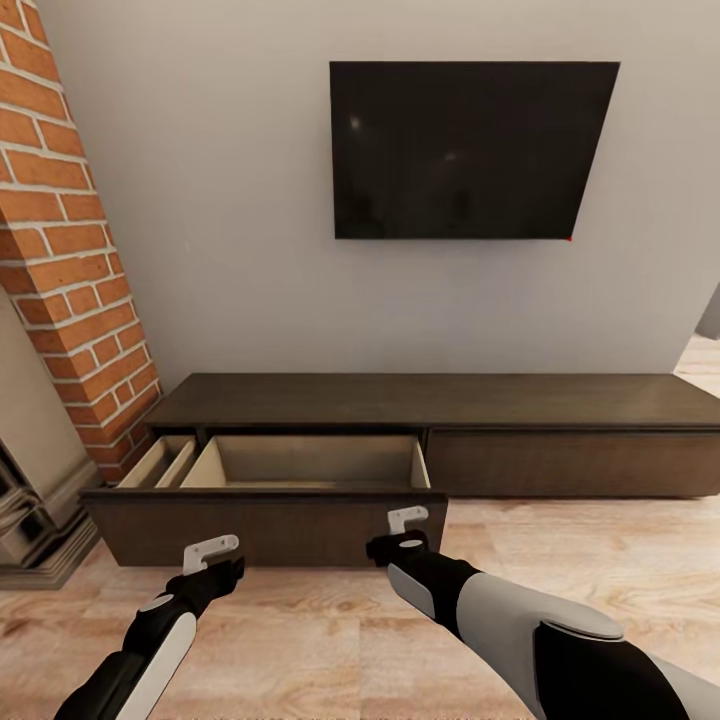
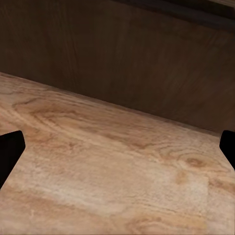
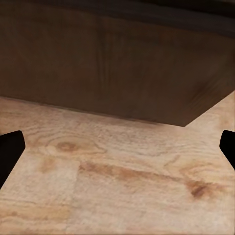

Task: Place each of the two pumpkins and all three candles from the living room inside a cabinet in the living room (use any cabinet), then make sure every cabinet is closed, and position the cauldron so it is next to a table in the living room.

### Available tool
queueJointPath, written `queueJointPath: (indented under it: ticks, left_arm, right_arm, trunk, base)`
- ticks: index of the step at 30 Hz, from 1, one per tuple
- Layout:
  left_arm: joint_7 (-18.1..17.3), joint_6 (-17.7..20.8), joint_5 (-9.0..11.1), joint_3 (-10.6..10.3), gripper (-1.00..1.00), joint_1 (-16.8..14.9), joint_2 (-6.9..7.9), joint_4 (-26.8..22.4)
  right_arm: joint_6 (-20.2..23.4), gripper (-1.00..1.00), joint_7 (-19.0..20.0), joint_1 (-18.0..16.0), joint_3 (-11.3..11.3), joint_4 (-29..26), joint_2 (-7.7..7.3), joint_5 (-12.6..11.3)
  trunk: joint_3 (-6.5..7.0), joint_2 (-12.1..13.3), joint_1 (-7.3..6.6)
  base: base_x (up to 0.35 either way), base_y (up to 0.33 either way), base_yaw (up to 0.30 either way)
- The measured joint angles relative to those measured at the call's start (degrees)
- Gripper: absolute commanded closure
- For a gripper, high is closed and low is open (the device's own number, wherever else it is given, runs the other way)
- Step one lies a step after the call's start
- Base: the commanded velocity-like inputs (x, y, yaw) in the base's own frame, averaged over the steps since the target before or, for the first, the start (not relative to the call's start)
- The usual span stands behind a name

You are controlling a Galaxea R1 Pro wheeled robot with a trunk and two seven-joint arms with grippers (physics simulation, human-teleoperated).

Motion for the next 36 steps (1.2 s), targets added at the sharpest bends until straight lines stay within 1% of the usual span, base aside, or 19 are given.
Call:
queueJointPath:
  ticks: [8,14,19,33,36]
  left_arm:
    - [0.1,0.0,0.1,0.0,-1.00,0.0,0.09,0.0]
    - [0.1,-0.1,0.0,0.0,-1.00,0.0,0.18,0.0]
    - [0.1,-0.1,0.0,0.0,-1.00,0.0,0.19,0.0]
    - [0.1,-0.1,-0.2,0.0,-1.00,0.0,0.18,0.0]
    - [0.1,-0.1,-0.2,0.0,-1.00,0.0,0.15,0.0]
  right_arm:
    - [-0.3,-1.00,0.0,0.0,0.0,-0.3,0.00,0.2]
    - [-3.4,-1.00,0.0,0.0,0.0,-0.4,0.00,0.1]
    - [-3.8,-1.00,0.0,0.0,-0.1,-0.4,0.00,0.2]
    - [-4.2,-1.00,0.0,0.0,-0.1,-0.5,0.00,0.3]
    - [-5.4,-1.00,0.0,0.3,-0.1,-0.5,0.00,0.5]
  trunk:
    - [-1.44,-3.2,1.76]
    - [-2.51,-5.6,3.08]
    - [-3.41,-7.6,4.17]
    - [-6.51,-7.8,4.54]
    - [-7.18,-7.9,4.62]
  base:
    - [0.000,0.000,0.000]
    - [0.000,0.000,0.000]
    - [0.000,0.000,0.000]
    - [0.000,0.000,0.000]
    - [0.000,0.000,0.000]
